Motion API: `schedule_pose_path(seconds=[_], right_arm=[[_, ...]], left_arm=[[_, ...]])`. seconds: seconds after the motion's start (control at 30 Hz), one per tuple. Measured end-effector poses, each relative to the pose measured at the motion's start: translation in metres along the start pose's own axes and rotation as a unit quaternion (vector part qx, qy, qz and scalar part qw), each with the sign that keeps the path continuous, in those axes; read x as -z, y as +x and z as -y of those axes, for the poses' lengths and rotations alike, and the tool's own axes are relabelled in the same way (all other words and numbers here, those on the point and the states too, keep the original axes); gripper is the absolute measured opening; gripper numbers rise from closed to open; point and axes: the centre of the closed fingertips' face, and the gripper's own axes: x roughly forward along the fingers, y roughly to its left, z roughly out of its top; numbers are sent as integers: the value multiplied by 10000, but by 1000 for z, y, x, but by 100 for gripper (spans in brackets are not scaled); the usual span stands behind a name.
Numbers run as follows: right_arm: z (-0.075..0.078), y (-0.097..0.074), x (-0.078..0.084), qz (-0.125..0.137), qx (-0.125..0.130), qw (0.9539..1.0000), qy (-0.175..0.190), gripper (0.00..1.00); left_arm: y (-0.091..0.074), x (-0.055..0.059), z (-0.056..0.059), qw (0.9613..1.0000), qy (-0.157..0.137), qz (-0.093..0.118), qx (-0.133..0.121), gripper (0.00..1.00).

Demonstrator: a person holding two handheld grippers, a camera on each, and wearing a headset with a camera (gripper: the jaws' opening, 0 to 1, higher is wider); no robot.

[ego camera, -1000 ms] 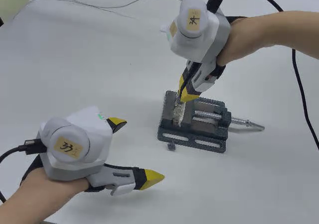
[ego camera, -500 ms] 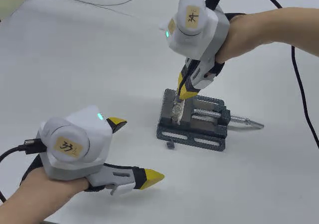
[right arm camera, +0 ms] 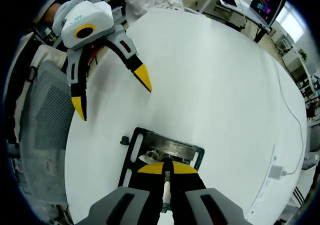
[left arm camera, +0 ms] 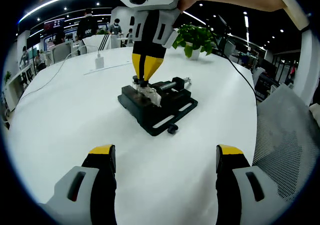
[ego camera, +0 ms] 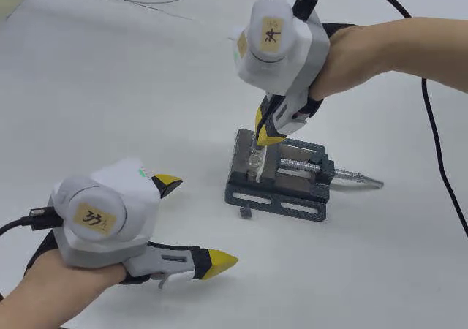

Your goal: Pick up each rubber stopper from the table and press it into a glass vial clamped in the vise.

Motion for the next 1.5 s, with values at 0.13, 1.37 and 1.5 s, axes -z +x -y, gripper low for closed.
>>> schedule_pose_path(seconds=[0.13, 1.37, 1.5], right_arm=[[0, 1, 1, 12, -4, 10000, 29, 0], [0, 7, 3, -116, 13, 9991, 396, 0], [-4, 5, 1, -112, 50, 9992, 393, 0]], left_arm=[[1, -1, -3, 10000, -39, 19, -23, 80], [3, -7, -9, 9999, -62, 64, -103, 79], [1, -12, -8, 9999, -11, 84, -117, 79]])
